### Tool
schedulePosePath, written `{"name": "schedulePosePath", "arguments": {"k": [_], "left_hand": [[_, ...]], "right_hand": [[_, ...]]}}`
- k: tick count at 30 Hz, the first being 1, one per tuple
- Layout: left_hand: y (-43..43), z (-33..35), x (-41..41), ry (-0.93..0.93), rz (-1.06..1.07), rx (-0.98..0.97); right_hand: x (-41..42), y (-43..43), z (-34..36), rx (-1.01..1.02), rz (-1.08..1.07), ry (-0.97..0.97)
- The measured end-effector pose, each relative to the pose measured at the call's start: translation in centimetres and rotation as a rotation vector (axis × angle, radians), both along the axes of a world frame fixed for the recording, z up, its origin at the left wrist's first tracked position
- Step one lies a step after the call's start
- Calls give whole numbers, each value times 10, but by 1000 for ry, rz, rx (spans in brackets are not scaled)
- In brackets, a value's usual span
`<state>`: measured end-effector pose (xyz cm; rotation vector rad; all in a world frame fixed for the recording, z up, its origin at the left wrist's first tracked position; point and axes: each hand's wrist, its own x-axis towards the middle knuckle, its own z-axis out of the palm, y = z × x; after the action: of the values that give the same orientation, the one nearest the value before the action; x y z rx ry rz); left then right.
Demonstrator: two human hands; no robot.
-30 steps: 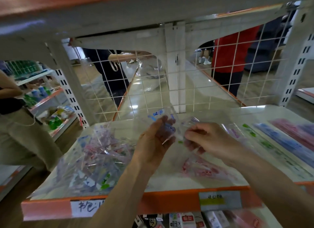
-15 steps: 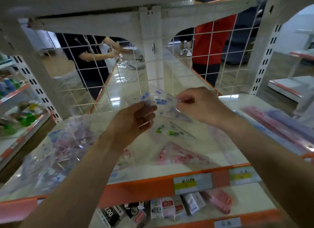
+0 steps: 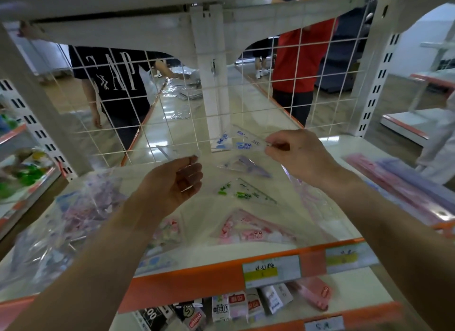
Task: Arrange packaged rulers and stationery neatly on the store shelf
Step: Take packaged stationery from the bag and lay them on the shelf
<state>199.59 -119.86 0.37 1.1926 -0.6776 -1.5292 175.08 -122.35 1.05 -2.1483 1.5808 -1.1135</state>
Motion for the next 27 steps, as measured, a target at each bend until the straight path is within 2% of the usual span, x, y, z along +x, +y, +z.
{"name": "schedulePosePath", "arguments": {"k": [7,9,11,14,19,27], "left_hand": [[-2,2,-13,40,-13,24],[-6,3,-15,-39,-13,2],[-13,4,-17,-206,-2,-22],[-27,9,-22,-408,7,-35],[-42,8,-21,-466,10,-27],[-47,-2,-14,-533,47,-47]], "right_hand": [[-2,-6,-5,11,-13,-4],[-4,-13,-7,64,-28,-25],[-3,-22,-12,115,-44,-76],[3,-35,-17,144,-88,-12],[9,-51,-20,163,-117,183],[28,-67,-29,224,-71,235]]}}
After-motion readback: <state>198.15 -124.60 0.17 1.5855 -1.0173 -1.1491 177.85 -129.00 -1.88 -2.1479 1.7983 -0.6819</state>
